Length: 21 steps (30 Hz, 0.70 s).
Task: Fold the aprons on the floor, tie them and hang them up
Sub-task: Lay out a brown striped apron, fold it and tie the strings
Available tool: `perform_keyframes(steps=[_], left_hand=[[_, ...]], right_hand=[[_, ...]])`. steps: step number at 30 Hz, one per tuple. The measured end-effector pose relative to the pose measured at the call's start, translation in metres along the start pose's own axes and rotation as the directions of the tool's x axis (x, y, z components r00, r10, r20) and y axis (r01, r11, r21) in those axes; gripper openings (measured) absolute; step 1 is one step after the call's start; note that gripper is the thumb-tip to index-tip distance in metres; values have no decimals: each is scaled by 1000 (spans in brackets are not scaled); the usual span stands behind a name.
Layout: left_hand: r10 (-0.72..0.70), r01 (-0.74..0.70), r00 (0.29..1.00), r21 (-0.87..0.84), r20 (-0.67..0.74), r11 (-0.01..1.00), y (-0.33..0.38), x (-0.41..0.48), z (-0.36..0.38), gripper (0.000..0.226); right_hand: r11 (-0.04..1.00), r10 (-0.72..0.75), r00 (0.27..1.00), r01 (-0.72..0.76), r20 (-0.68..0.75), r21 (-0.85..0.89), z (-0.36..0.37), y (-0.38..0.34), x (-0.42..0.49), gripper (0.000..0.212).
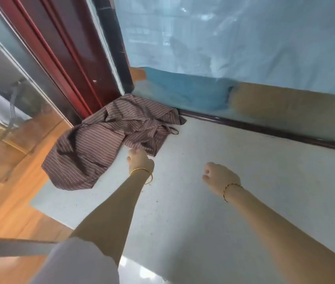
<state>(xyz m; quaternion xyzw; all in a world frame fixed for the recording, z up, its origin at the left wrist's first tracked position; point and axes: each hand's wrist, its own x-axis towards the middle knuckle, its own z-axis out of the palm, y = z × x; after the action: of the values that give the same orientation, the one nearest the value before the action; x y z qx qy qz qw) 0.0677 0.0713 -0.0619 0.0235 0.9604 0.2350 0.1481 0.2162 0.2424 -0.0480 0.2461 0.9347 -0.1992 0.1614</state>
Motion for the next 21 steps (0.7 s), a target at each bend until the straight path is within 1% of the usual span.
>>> perform_keyframes(steps=[3,5,7,9,10,12,13,14,15,17,18,19,20,21], left_hand=[[-45,47,999,158,-12,986,-41,49,-30,45],[-51,44,998,221,27,974,-61,85,-41,49],[-27,1,995,257,98,966,-72,111,-43,55],[1,-43,991,305,137,951,-79,128,-38,60],[23,-75,988,341,152,937,-83,139,-35,60],[85,-134,988,418,133,899,-87,147,-30,52],[121,-153,988,435,99,887,-91,158,-31,48],[154,-153,987,443,32,883,-92,161,-32,46],[184,-142,981,440,-55,887,-91,165,-35,45],[226,-126,933,334,-279,934,-80,172,-52,41],[241,-149,885,249,-399,957,-68,173,-66,38],[263,-198,821,180,-507,964,-55,173,-83,35],[299,-269,746,142,-595,953,-40,170,-100,32],[347,-363,670,118,-656,924,-24,162,-118,29]], right_hand=[[1000,-11,999,11,43,6,18,-52,30,23],[1000,-12,998,11,66,19,31,-83,53,24],[999,-14,996,11,90,36,38,-104,69,25],[999,-12,994,7,106,51,44,-115,77,24],[998,-1,994,-6,113,63,47,-120,83,24],[996,12,993,-23,121,88,49,-122,86,23],[994,30,992,-42,122,99,50,-126,92,22],[993,39,991,-53,125,108,49,-126,94,22],[992,34,992,-49,124,118,48,-127,95,21],[985,30,993,-49,118,166,47,-132,100,19],[978,26,994,-48,109,204,45,-135,102,17],[964,15,996,-39,92,263,41,-140,104,15],[934,9,996,-38,84,356,37,-145,105,18],[868,15,997,-49,73,494,30,-152,105,25]])
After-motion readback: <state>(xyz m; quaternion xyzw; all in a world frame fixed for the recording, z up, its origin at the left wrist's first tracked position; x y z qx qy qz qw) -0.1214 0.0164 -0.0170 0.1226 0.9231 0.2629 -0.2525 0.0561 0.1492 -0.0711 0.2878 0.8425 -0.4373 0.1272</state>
